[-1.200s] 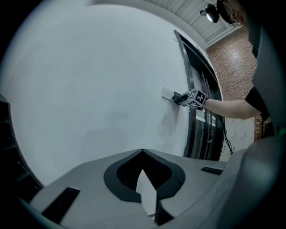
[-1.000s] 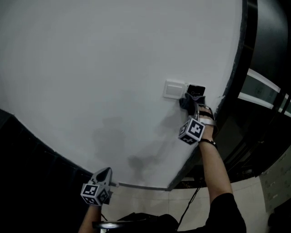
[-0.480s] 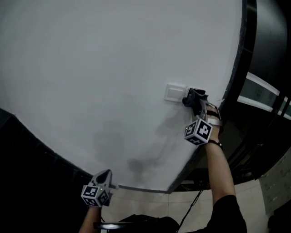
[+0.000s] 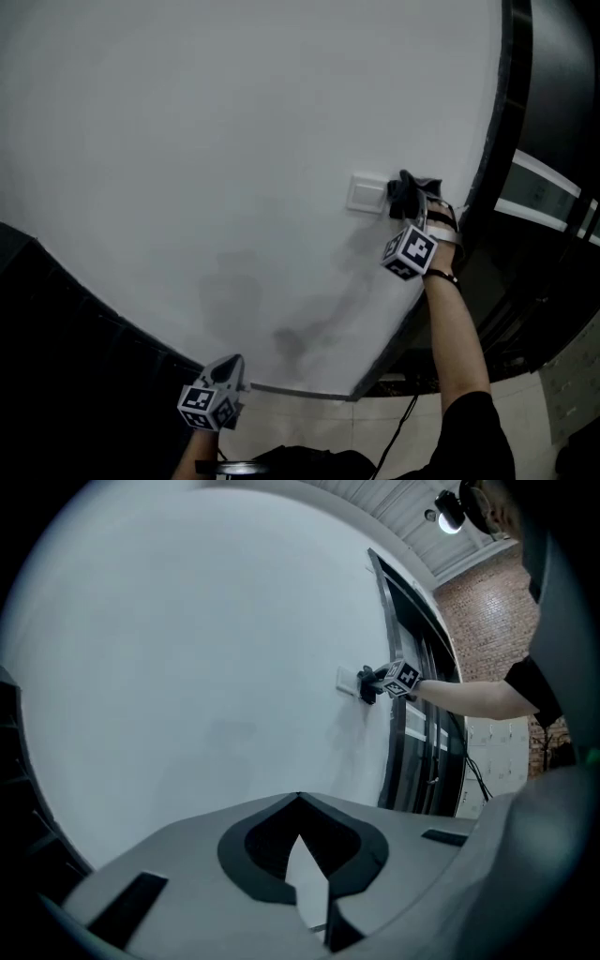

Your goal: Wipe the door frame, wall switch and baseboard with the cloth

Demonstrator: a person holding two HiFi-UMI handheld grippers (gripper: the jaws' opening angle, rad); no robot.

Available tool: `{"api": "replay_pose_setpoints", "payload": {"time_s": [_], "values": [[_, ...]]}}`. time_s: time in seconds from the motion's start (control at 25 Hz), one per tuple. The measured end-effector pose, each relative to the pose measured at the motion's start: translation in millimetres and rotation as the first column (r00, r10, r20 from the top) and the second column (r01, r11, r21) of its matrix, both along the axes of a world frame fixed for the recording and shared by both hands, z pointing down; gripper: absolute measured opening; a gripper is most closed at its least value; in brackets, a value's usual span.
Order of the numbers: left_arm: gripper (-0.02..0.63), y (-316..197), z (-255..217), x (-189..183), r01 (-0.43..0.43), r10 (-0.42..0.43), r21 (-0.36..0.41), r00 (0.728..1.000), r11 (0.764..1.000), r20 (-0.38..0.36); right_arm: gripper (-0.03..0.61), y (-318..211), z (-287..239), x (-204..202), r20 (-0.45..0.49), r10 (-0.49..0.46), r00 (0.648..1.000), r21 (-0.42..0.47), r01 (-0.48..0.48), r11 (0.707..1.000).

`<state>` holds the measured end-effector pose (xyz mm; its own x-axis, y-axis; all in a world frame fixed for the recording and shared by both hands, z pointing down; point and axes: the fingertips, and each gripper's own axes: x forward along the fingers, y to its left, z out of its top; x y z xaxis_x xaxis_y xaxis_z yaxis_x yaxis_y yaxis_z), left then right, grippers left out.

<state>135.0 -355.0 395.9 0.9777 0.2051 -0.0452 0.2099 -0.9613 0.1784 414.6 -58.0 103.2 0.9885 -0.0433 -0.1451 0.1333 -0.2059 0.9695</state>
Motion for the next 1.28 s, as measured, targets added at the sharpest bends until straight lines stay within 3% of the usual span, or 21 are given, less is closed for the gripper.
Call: {"api": "replay_pose_setpoints", "payload": {"time_s": [0.2, 0.68, 0.88, 1.16, 1.28], "values": [[0.002, -9, 13, 0, 0.025, -0.024, -0.014, 0.999, 1.0, 0.031, 0.095, 0, 12, 11, -0.025, -0.012, 1.0, -0.075, 0.01, 0.997], [0.002, -5, 12, 0, -0.005, 0.005, -0.008, 0.999, 1.0, 0.042, 0.095, -2, 45, 2, 0.028, -0.015, 1.0, -0.061, 0.016, 0.998], [0.002, 4, 9, 1, -0.028, 0.027, 0.002, 0.998, 1.0, 0.053, 0.095, 3, 58, 9, 0.033, -0.015, 0.999, -0.106, 0.019, 0.994], [0.002, 2, 8, -1, -0.021, 0.02, 0.016, 0.998, 1.0, 0.066, 0.095, -3, 63, -3, 0.085, -0.043, 0.995, -0.087, 0.051, 0.995], [0.002, 4, 3, 3, -0.035, 0.033, 0.038, 0.998, 0.999, 0.057, 0.094, -10, 60, -12, 0.133, -0.077, 0.988, -0.034, 0.082, 0.996]]}}
